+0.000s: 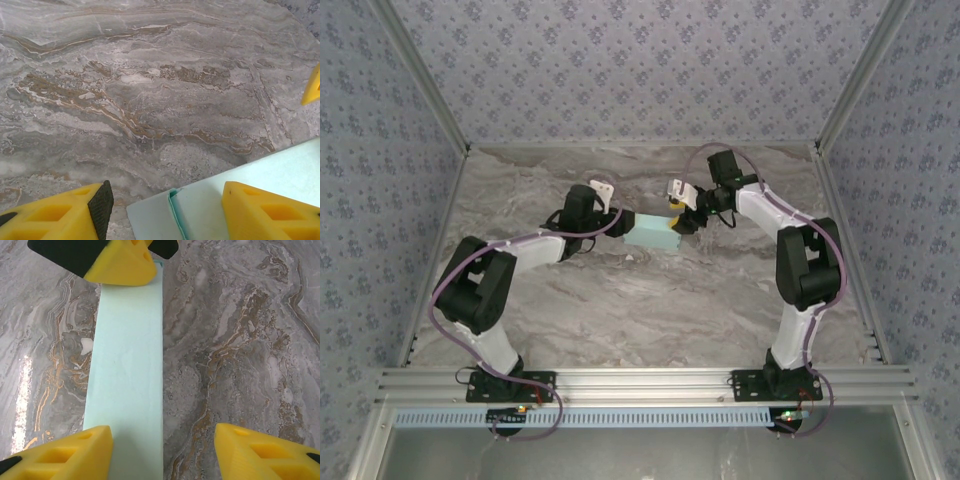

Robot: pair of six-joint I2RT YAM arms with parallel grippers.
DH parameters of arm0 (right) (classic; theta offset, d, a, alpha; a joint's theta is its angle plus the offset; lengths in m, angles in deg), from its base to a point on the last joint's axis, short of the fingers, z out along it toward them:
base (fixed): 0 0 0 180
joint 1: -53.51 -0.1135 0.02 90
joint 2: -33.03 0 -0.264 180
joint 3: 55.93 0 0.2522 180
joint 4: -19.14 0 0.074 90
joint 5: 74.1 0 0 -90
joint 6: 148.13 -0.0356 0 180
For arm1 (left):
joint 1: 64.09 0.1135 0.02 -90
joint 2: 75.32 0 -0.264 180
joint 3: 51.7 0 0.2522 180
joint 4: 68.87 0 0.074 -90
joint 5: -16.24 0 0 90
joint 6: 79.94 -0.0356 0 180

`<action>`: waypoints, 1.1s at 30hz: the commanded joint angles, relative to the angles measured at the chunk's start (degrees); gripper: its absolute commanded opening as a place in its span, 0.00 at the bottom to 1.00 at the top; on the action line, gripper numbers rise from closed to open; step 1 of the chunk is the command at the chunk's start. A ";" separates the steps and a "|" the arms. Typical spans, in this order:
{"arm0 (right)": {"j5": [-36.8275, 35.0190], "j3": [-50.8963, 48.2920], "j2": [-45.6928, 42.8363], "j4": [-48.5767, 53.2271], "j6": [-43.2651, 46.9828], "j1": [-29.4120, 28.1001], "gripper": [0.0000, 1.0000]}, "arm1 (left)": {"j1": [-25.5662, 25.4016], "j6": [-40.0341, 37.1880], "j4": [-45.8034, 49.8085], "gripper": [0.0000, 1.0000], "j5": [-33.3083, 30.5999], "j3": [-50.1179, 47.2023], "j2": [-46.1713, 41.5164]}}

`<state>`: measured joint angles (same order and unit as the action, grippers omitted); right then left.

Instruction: Fold the paper box

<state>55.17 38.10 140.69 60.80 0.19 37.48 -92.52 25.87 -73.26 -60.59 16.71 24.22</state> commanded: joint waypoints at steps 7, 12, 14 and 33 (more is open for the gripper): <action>-2.02 0.86 -0.54 5.27 -0.46 1.44 0.59 | 3.16 2.82 8.79 0.62 9.19 1.52 0.60; -2.36 0.78 0.49 6.03 0.39 1.64 0.58 | 5.21 7.34 8.84 0.63 16.53 3.67 -1.18; -2.46 0.53 1.02 6.09 0.62 1.63 0.58 | 5.22 7.13 9.60 0.63 17.18 4.27 -1.37; -3.28 0.37 1.23 4.36 -1.41 2.60 0.57 | 4.03 -3.71 1.81 0.57 14.43 -12.13 -3.19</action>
<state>55.56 38.56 140.65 62.92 -0.51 38.68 -87.97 28.69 -74.79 -44.40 10.11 20.97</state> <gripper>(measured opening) 0.566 0.573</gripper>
